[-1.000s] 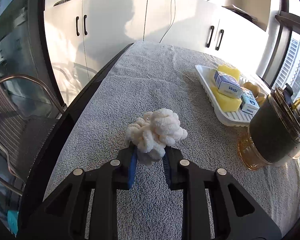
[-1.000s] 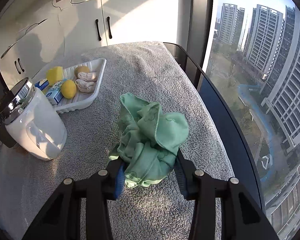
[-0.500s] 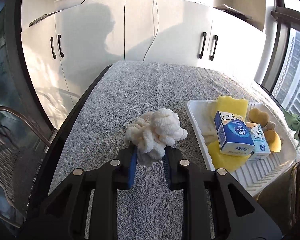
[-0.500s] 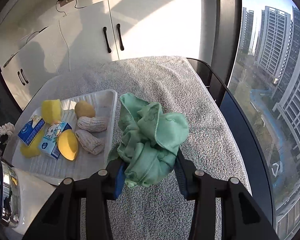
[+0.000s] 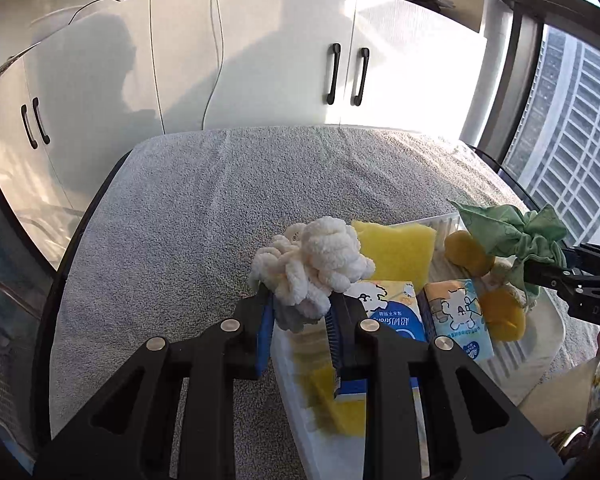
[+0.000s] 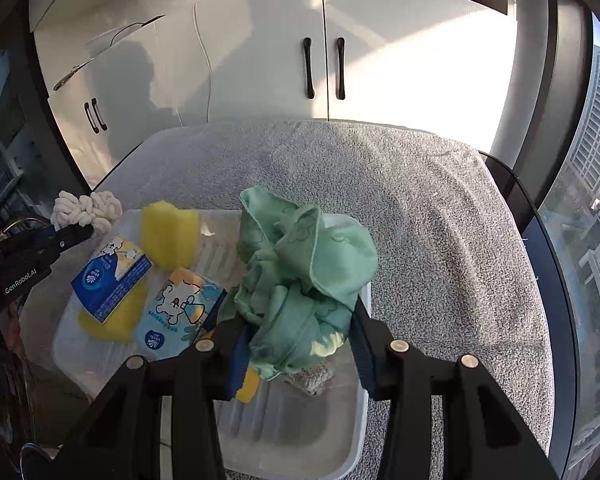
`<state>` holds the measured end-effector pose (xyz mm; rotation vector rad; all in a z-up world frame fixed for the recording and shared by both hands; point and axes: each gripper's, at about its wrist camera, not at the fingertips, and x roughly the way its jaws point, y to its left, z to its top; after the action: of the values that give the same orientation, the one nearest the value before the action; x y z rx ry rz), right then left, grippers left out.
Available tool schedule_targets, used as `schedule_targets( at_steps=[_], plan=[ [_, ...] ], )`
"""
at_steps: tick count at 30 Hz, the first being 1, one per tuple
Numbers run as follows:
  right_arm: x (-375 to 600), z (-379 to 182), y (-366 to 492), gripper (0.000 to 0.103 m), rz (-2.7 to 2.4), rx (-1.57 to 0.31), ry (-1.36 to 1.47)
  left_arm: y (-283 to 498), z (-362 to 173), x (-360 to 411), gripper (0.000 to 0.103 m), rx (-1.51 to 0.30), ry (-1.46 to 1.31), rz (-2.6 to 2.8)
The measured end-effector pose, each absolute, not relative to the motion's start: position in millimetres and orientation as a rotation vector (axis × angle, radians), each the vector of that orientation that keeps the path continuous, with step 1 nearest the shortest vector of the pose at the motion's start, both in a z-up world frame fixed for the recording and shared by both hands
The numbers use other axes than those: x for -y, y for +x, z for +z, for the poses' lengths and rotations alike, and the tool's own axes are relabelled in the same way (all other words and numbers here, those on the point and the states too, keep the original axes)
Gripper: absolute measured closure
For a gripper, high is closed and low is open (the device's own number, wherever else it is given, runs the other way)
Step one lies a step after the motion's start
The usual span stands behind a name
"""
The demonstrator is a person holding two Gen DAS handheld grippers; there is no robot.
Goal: Organize soft objects
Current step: 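Carry the scrunchie and green cloth over the white tray with both tools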
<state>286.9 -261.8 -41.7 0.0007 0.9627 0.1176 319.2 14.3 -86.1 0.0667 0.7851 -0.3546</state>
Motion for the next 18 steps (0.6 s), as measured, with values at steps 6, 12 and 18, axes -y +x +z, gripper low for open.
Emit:
schedule_targets(
  at_steps=[6,12,18],
  plan=[
    [256.5,-49.9,292.0,0.056,0.167,-1.010,0.017,325.2,-105.1,-7.4,0.082,-0.866,0.055,-0.399],
    [254.0,-52.5,293.3,0.054,0.180,-1.028,-0.004,313.4,-106.2,0.7,0.081,-0.844,0.064,-0.435],
    [252.3,-48.4,290.5,0.043,0.185,-1.039,-0.030,312.3,-102.1,-3.4,0.079,-0.865,0.026,-0.463]
  ],
)
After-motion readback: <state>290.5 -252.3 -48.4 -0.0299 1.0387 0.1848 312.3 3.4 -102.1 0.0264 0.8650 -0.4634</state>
